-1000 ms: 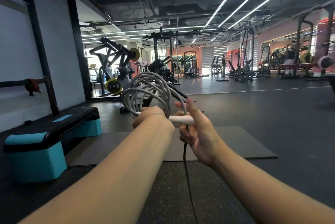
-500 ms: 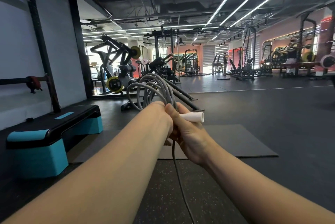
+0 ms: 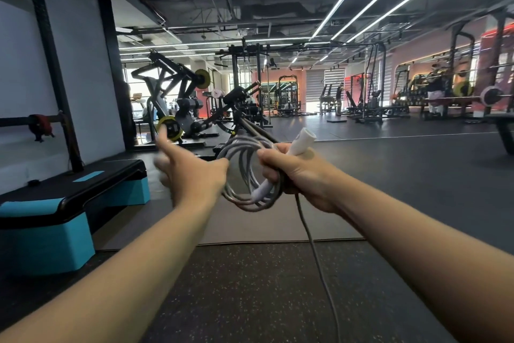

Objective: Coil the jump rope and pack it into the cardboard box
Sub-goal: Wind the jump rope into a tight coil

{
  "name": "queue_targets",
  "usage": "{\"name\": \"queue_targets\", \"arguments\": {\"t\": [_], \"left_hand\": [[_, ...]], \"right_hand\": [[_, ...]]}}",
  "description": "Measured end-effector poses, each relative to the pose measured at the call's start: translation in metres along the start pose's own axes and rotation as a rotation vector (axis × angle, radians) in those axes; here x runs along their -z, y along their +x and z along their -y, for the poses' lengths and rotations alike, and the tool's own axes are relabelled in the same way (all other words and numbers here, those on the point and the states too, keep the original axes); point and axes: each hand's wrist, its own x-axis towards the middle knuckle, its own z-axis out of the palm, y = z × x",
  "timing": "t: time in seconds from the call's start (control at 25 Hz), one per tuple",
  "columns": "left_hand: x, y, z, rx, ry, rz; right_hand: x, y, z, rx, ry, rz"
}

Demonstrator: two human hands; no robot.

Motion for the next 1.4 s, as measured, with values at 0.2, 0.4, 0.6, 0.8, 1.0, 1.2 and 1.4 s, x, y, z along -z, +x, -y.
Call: {"name": "queue_targets", "arguments": {"t": [0.2,0.4,0.6,0.8,1.0,1.2,1.4], "left_hand": [[0.017,0.000,-0.032,-1.638,1.005,0.136],[0.009,-0.006,-0.029,-1.729,1.137,0.271],[0.004,-0.012,-0.018,-1.427,0.878,0.218],[0.007,-0.019,-0.022,-1.190,0.874,0.269],[0.000,-0.026,-0.057,-1.033,1.227,0.559],[-0.009,-0.015,-0.046,-0.711,0.767,1.059],[0.009,-0.001,-0.026,-0.741,0.758,1.157]], "right_hand": [[0.015,-0.001,0.031,-0.100,-0.406,0.293],[0.014,-0.003,0.028,-0.170,-0.604,0.344],[0.016,-0.005,0.023,-0.094,-0.515,0.254],[0.023,-0.013,0.019,-0.017,-0.640,0.281],[0.023,-0.008,0.017,-0.026,-0.618,0.299],[0.026,-0.016,0.017,-0.123,-0.700,0.399],[0.048,-0.021,0.027,-0.177,-0.702,0.394]]}}
